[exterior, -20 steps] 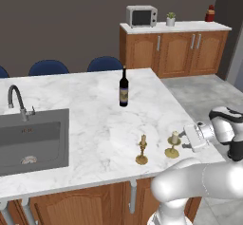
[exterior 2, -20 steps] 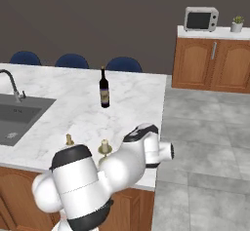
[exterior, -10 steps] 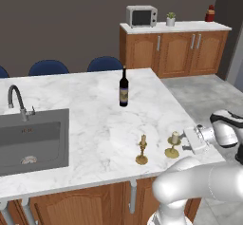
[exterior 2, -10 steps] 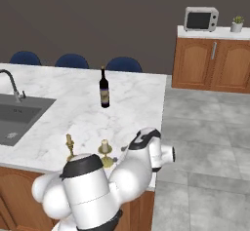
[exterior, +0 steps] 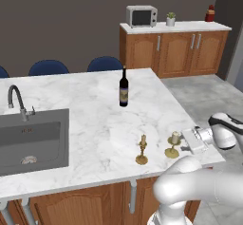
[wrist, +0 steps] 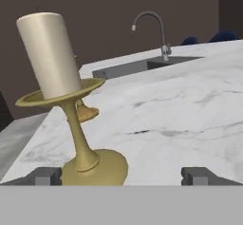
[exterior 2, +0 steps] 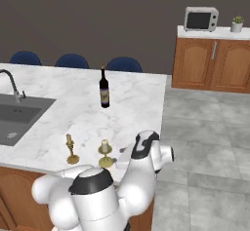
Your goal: Pick the candle and candle from the dining table and place them in the open cabinet. Close the cabinet after placing the objects.
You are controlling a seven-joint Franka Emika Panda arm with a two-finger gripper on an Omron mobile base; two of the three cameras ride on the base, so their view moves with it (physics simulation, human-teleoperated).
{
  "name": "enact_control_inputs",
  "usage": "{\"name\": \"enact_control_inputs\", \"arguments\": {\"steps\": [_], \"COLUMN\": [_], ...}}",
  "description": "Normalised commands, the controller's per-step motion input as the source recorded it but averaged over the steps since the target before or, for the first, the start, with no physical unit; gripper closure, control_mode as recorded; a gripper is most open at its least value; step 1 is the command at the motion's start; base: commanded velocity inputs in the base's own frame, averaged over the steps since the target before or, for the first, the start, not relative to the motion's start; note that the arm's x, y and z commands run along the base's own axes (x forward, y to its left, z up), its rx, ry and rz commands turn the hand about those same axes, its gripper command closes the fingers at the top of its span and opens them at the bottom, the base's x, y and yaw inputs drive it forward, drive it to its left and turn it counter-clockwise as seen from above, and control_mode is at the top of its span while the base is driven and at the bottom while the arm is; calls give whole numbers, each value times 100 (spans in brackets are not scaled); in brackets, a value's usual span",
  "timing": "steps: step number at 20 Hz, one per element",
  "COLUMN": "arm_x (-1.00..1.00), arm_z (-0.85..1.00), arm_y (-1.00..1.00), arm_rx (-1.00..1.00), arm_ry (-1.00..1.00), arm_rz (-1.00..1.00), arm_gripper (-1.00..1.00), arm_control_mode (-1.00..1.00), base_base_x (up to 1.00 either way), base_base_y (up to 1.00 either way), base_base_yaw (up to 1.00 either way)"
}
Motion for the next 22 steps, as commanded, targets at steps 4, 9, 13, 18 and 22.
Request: {"name": "enact_control_inputs", "arguments": {"steps": [4, 9, 13, 18, 22], "arm_x": [0, 0, 0, 0, -1], "arm_z": [0, 0, 0, -1, -8], "arm_y": [19, 14, 9, 15, 29], "arm_rx": [0, 0, 0, 0, 0], "arm_ry": [8, 8, 7, 7, 6], "arm_rz": [0, 0, 0, 0, 0], "arm_gripper": [-100, -100, -100, -100, -100], "arm_control_mode": [-100, -100, -100, -100, -100], "base_base_x": [0, 0, 0, 0, 0], "base_base_y": [0, 0, 0, 0, 0], "base_base_yaw": [0, 0, 0, 0, 0]}}
